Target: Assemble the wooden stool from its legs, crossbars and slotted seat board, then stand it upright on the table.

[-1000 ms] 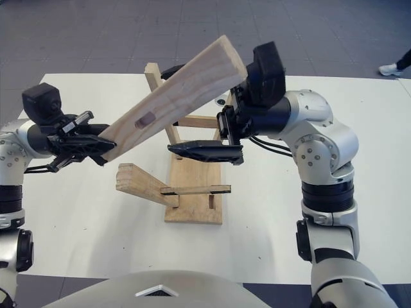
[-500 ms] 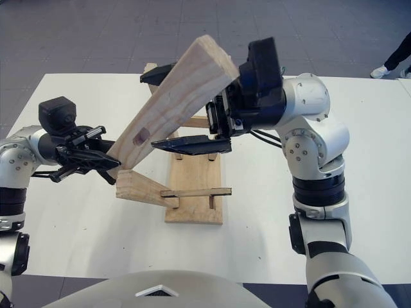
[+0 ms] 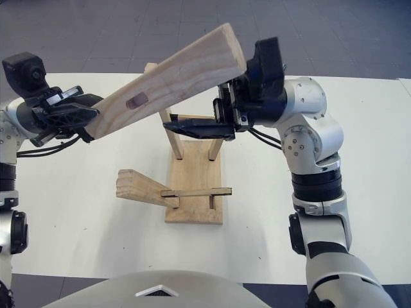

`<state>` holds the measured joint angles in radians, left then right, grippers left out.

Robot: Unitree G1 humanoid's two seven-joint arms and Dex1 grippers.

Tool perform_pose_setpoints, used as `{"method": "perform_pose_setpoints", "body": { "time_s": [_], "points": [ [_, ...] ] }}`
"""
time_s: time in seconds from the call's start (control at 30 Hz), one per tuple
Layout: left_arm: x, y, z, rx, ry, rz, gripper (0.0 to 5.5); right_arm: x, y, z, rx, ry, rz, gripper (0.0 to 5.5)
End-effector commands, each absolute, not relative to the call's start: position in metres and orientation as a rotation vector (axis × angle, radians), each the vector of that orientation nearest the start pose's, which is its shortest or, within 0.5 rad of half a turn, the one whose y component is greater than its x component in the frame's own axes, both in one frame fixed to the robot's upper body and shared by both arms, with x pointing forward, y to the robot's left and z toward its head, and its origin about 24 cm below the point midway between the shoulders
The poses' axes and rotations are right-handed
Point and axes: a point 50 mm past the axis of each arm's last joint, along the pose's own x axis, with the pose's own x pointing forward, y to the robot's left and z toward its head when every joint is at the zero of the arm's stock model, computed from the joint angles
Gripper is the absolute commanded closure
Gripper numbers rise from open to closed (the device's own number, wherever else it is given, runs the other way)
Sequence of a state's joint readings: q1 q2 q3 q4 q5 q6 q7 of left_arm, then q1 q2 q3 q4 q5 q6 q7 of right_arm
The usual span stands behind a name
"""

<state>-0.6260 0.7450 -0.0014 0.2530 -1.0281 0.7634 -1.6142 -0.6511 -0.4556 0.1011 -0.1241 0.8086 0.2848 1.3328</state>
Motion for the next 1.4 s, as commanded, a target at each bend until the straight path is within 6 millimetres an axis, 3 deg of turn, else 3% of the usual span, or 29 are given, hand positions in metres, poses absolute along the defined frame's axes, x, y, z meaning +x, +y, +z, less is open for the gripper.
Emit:
{"method": "perform_pose_setpoints", "body": {
  "time_s": [0.03, 0.33, 0.73, 1.0, 1.1, 1.23, 1.4],
  "points": [
    [0.282, 0.196, 0.209, -0.452, 0.024, -1.844, 4.50, 0.259, -0.095, 0.214, -0.066, -0.376, 1.905, 1.58],
    [0.279, 0.201, 0.202, -0.439, 0.053, -1.815, 4.51, 0.266, -0.099, 0.216, -0.066, -0.436, 1.832, 0.01],
    [0.279, 0.221, 0.195, -0.469, 0.018, -1.726, 4.51, 0.273, -0.119, 0.227, -0.083, -0.503, 1.689, 0.00],
    [0.280, 0.230, 0.199, -0.499, -0.027, -1.698, 4.51, 0.284, -0.146, 0.232, -0.044, -0.555, 1.601, 0.00],
    [0.278, 0.222, 0.200, -0.519, -0.024, -1.746, 4.51, 0.287, -0.139, 0.224, -0.026, -0.531, 1.679, 0.00],
    [0.279, 0.200, 0.198, -0.543, 0.000, -1.837, 4.51, 0.290, -0.112, 0.213, -0.059, -0.536, 1.847, 0.00],
    [0.283, 0.183, 0.189, -0.584, 0.041, -1.886, 4.51, 0.294, -0.092, 0.209, -0.160, -0.599, 1.899, 0.00]
  ]
}}
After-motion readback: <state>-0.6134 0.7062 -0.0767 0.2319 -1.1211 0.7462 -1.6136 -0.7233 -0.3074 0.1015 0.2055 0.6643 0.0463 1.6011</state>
